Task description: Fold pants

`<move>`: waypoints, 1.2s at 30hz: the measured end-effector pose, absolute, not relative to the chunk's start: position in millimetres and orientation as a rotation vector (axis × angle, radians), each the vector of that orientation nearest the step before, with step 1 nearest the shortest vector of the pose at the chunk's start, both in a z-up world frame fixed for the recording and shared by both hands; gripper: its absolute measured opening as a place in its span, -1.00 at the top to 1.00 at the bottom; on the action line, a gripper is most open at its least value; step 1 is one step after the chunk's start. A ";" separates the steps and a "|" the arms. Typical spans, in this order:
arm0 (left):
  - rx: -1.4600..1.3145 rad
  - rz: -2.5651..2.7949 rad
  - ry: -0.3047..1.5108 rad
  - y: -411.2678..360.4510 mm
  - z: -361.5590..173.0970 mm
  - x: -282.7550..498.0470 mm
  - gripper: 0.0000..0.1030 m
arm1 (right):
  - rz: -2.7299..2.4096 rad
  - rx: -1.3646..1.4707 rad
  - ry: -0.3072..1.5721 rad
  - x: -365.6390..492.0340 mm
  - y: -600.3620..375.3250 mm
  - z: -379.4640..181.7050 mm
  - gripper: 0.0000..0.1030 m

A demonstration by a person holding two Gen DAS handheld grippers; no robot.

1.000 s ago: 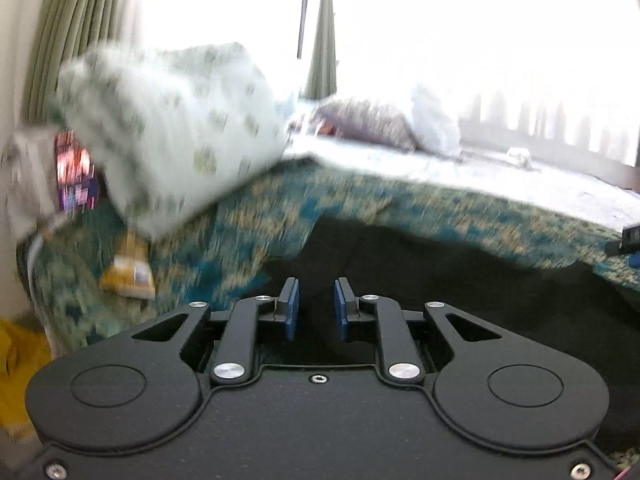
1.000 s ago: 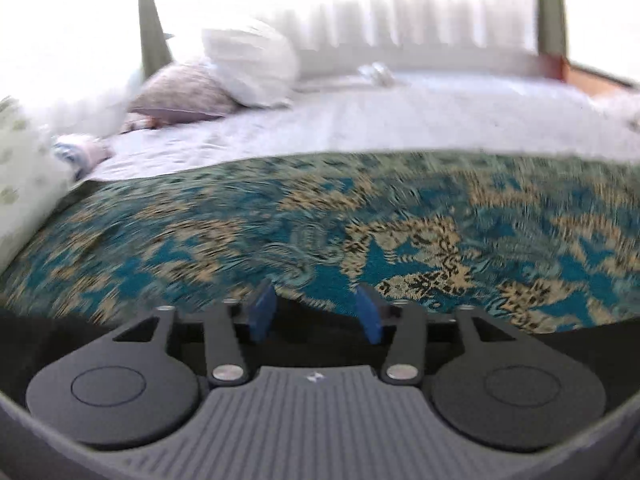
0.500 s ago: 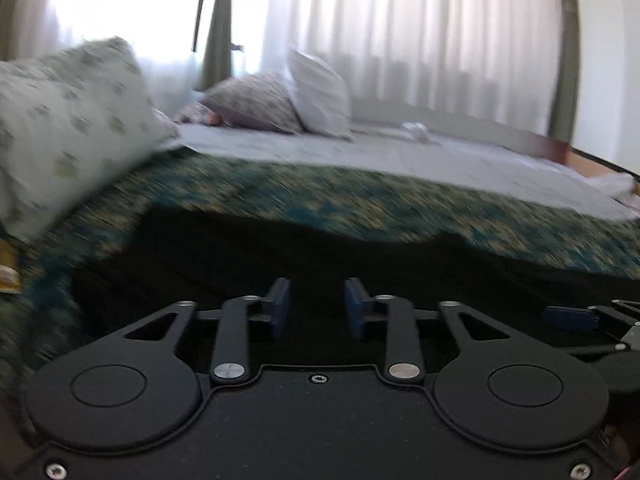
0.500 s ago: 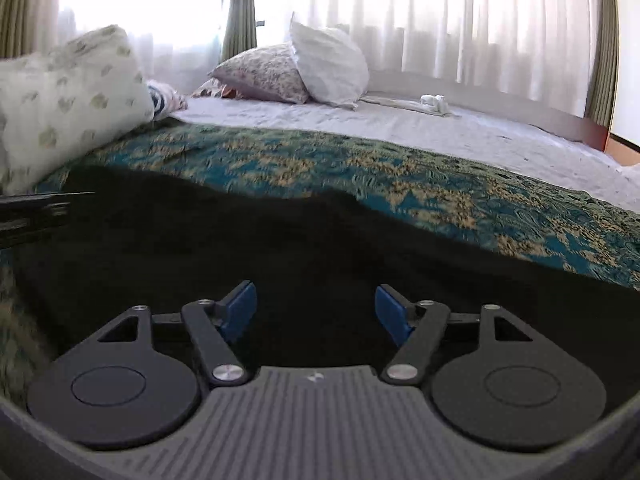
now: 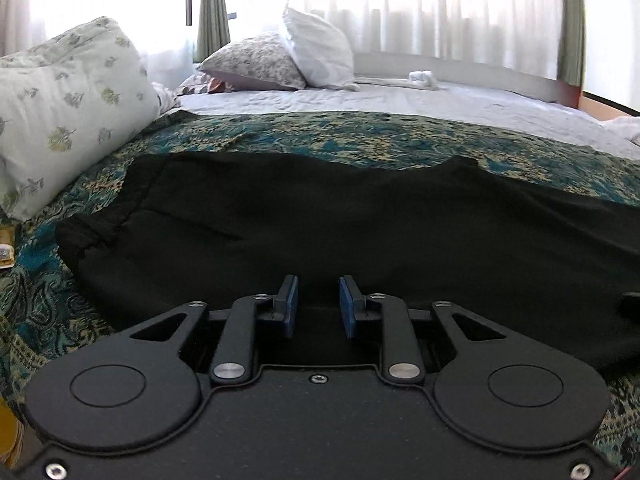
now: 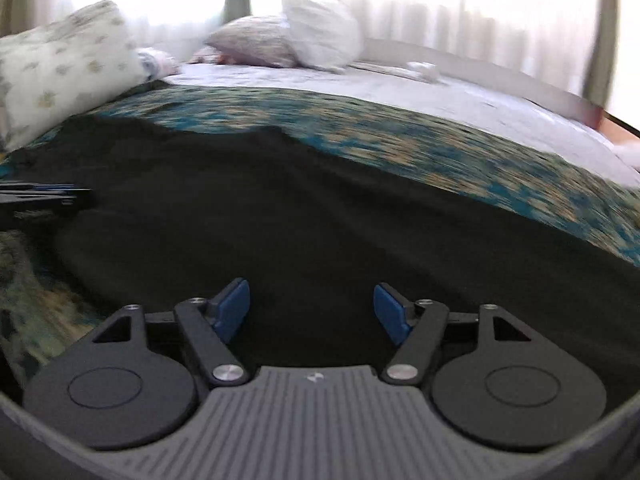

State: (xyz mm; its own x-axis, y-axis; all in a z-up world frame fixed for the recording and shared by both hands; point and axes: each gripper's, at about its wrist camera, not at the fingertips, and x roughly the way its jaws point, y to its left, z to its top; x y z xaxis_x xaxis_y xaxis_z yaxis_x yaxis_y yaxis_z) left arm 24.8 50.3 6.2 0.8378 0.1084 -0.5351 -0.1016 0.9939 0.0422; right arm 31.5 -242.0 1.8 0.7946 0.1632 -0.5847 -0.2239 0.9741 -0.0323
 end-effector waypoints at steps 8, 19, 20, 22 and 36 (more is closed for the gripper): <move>-0.010 0.127 0.575 60.2 8.4 32.0 0.54 | -0.062 -0.019 0.635 20.7 -366.7 -0.1 -0.54; 0.041 0.165 0.584 50.5 7.6 37.4 0.54 | -0.484 0.152 0.573 -10.1 -531.6 -5.2 -0.51; 0.045 0.168 0.583 49.9 7.6 37.4 0.53 | -0.522 0.150 0.568 -13.7 -540.1 -6.2 -0.51; 0.054 0.174 0.584 48.3 7.7 37.8 0.53 | -0.589 0.165 0.546 -21.4 -558.1 -8.7 -0.51; 0.064 0.194 0.580 49.7 8.2 39.5 0.44 | -0.733 0.396 0.287 -104.4 -595.3 -4.9 0.09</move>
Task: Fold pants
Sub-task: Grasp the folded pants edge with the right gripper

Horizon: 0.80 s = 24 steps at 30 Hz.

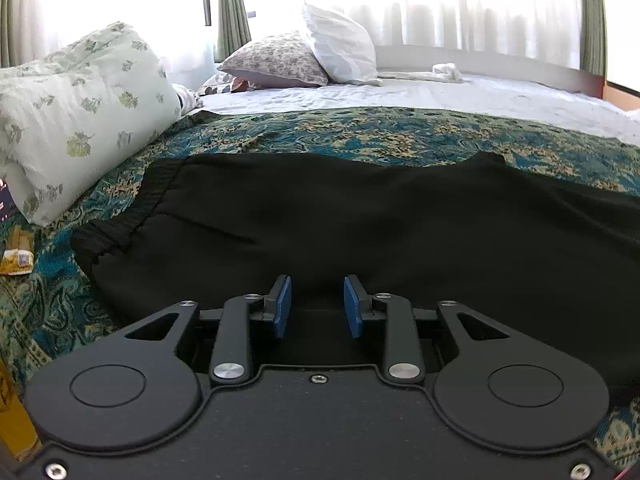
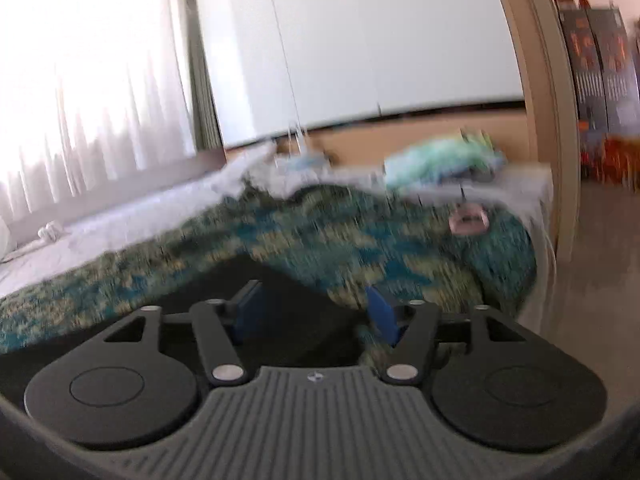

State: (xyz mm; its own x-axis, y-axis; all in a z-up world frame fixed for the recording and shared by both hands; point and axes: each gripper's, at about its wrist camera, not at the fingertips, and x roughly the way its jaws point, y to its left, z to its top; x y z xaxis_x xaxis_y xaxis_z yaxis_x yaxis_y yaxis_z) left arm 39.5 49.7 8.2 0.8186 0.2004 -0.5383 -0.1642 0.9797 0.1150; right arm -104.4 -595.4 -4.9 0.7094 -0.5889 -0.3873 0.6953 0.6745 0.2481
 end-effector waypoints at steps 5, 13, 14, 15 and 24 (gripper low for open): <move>0.084 0.199 0.590 53.3 9.5 37.2 0.44 | -0.693 0.547 0.310 -118.4 -602.2 -13.7 0.38; 0.083 0.218 0.586 54.4 8.7 36.7 0.42 | -0.665 0.604 0.394 -108.9 -602.3 -8.1 0.05; 0.084 0.220 0.585 54.1 8.3 36.9 0.42 | -0.673 0.575 0.406 -103.2 -602.1 -9.0 0.05; 0.084 0.220 0.584 54.1 8.0 36.9 0.42 | -0.685 0.561 0.409 -100.6 -602.0 -9.6 0.05; 0.074 0.222 0.587 60.6 8.9 37.4 0.38 | -0.802 0.518 0.344 -88.1 -603.5 -16.5 0.84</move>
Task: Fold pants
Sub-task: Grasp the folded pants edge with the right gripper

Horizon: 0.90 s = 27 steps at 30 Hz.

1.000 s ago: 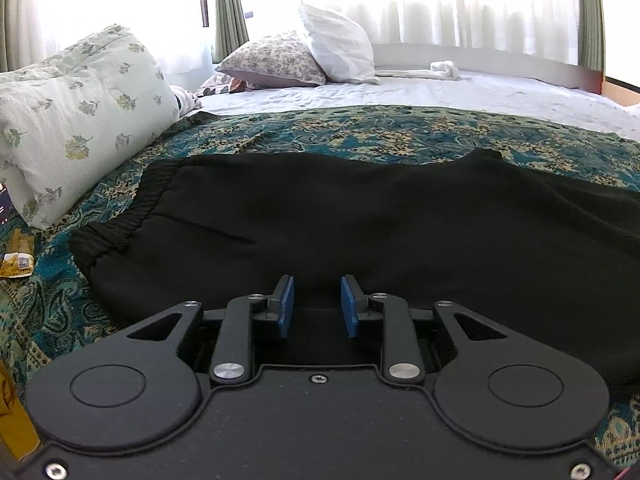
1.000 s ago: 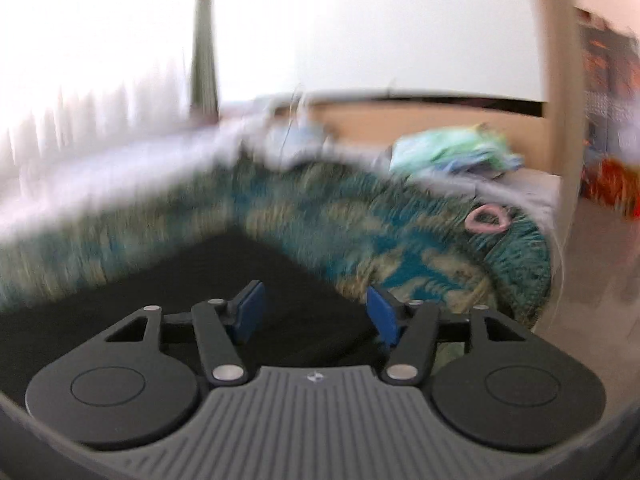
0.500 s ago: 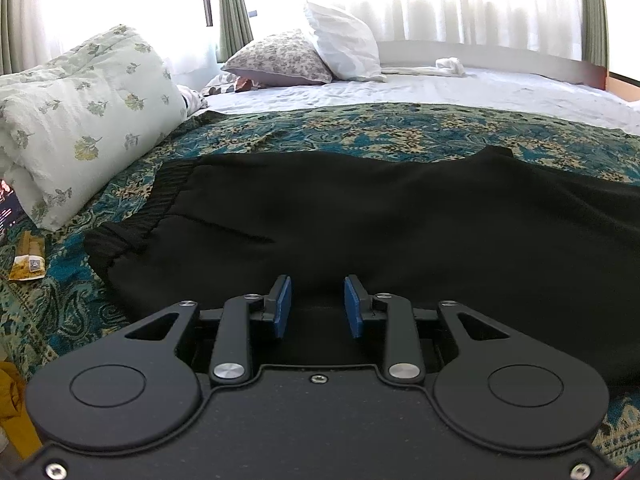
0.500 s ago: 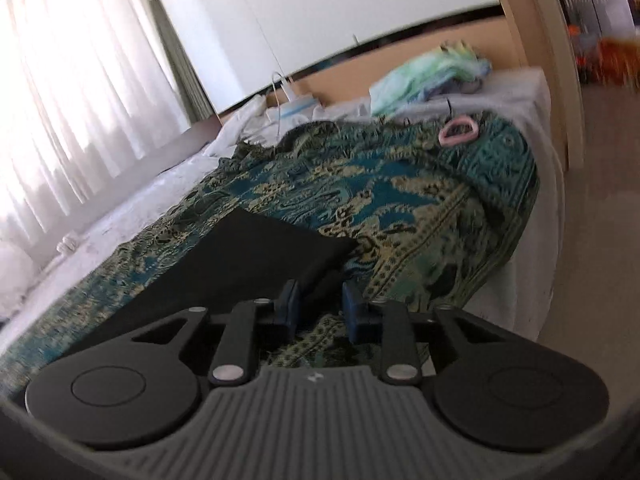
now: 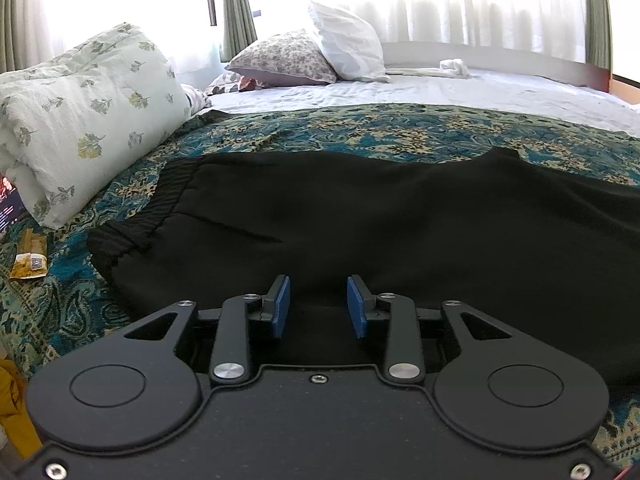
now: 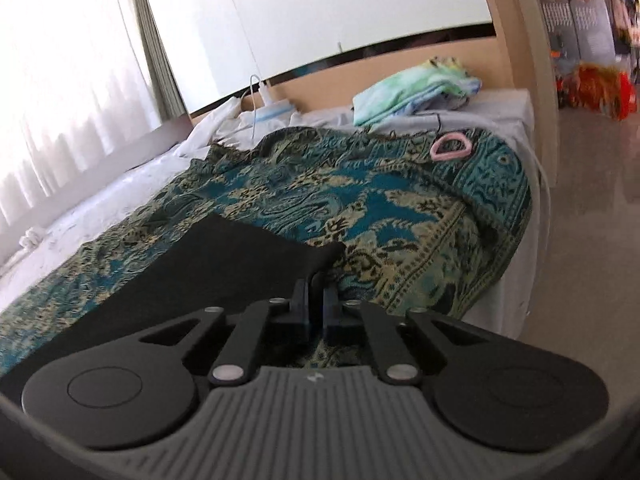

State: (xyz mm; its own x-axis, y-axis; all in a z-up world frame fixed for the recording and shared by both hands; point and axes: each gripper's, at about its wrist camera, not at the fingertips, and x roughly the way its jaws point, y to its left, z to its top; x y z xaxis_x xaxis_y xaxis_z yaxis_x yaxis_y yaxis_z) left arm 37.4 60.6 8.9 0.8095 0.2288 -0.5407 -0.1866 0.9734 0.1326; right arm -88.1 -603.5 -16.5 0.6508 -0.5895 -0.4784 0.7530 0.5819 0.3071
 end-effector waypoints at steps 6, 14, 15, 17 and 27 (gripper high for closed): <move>0.058 0.231 0.589 64.9 10.8 37.6 0.37 | -0.812 0.574 0.294 -90.3 -615.9 -19.6 0.82; 0.113 0.134 0.541 18.4 32.4 20.6 -0.04 | -0.664 0.715 0.261 -109.3 -602.8 -12.1 -0.29; 0.123 0.103 0.532 6.3 35.4 17.7 -0.13 | -0.658 0.715 0.278 -106.3 -599.2 -11.7 -0.29; 0.136 0.034 0.524 -16.6 39.9 12.4 -0.28 | -0.656 0.725 0.300 -98.9 -593.1 -12.1 -0.29; 0.123 -0.214 0.552 -133.1 29.2 2.7 -0.57 | -0.586 0.954 0.313 -82.8 -589.2 -20.6 -0.19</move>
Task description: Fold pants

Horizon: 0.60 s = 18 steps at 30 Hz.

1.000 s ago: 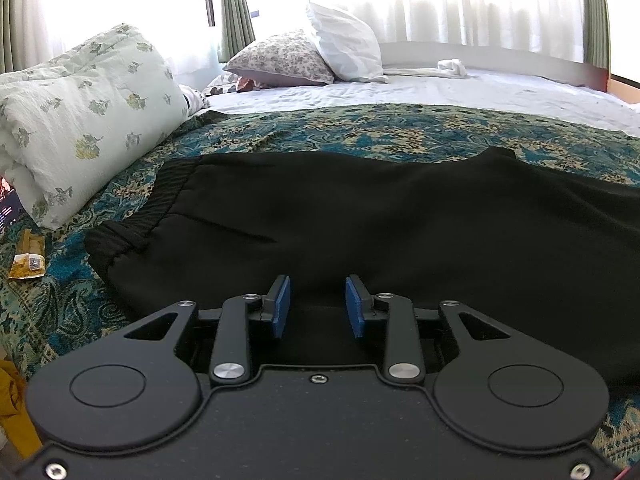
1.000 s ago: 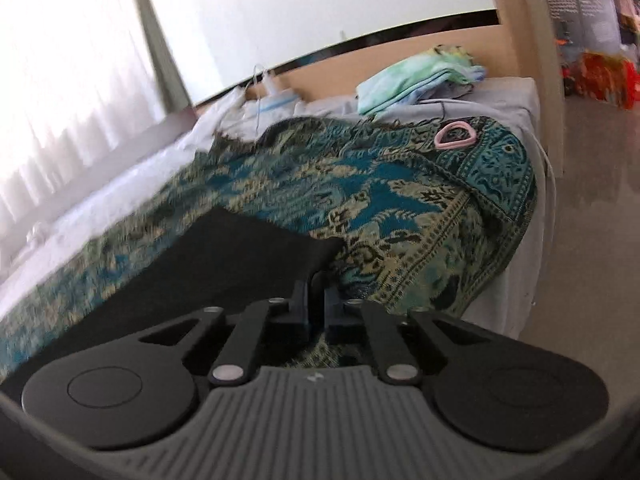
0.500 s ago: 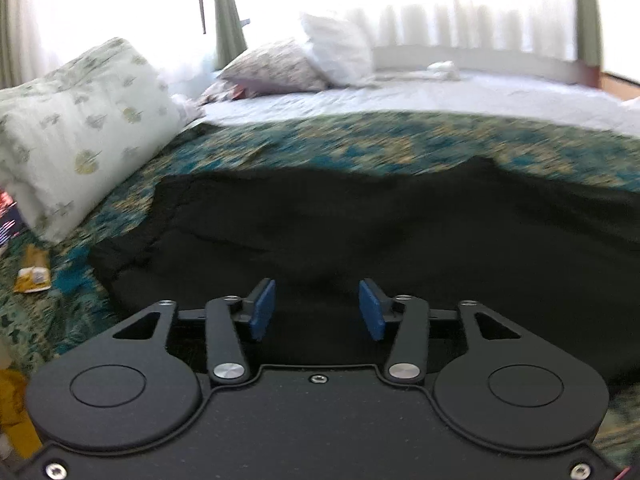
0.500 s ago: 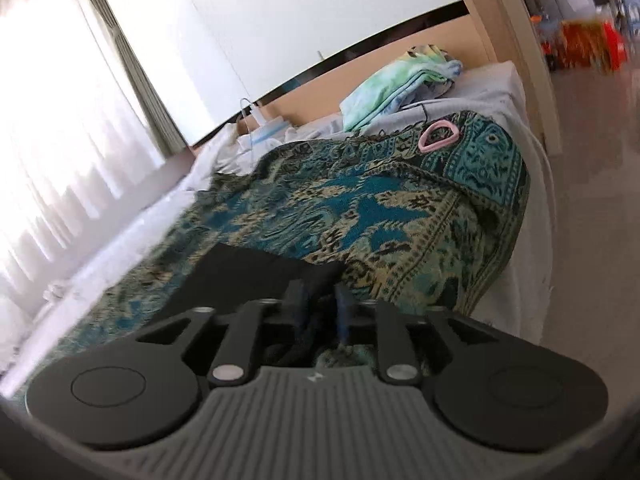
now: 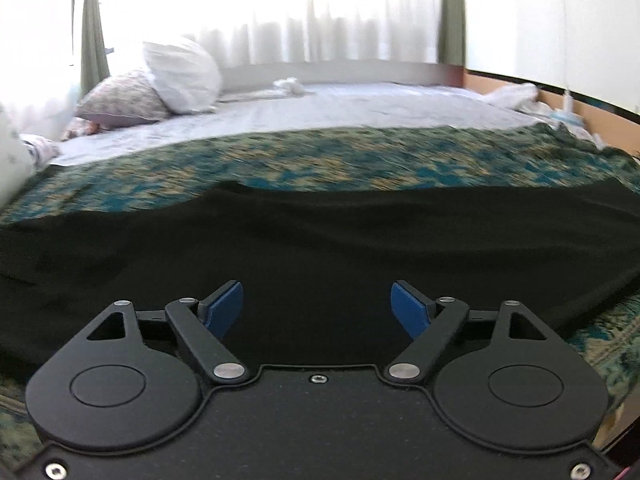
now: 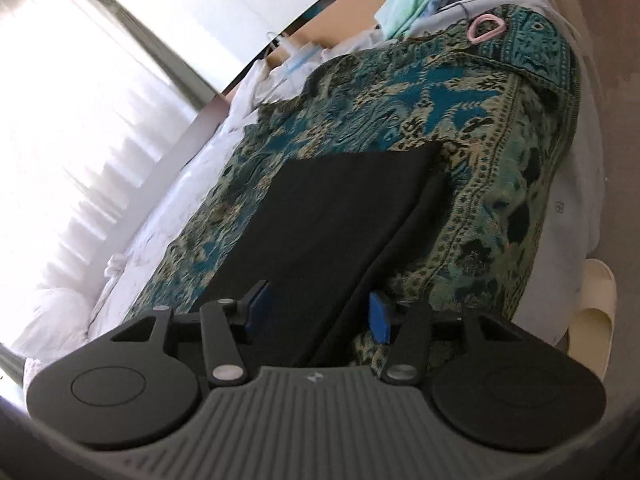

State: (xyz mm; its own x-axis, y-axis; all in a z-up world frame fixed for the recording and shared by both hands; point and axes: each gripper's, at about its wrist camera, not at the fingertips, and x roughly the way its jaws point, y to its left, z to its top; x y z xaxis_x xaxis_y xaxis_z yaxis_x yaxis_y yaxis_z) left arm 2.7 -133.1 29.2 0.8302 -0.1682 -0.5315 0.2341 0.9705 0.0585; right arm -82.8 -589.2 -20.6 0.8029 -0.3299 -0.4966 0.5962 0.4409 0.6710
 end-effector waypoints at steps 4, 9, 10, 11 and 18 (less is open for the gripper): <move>0.145 -0.230 0.602 -152.9 16.1 5.3 -0.63 | -0.647 0.994 0.291 -75.1 -616.7 -24.7 0.01; 0.101 -0.222 0.600 -157.9 -0.8 1.1 -0.70 | -0.660 0.959 0.339 -55.3 -637.5 -20.8 0.26; 0.102 -0.224 0.611 -155.8 -0.2 3.3 -0.70 | -0.674 0.966 0.351 -53.9 -639.4 -20.9 0.60; 0.098 -0.230 0.624 -153.3 1.7 5.3 -0.70 | -0.685 0.977 0.361 -51.7 -641.0 -20.9 0.85; 0.002 -0.179 0.673 -97.8 25.7 12.9 -0.69 | -0.647 0.558 0.435 -4.4 -570.6 48.8 0.88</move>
State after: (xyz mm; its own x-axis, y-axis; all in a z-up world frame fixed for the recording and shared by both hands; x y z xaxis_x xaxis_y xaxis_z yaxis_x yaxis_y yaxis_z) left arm 12.9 -97.8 25.7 0.7670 -0.1643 -0.6203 0.1658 0.9846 -0.0559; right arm -4.4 -570.6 48.8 0.7190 -0.4397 -0.5383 0.6643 0.6624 0.3463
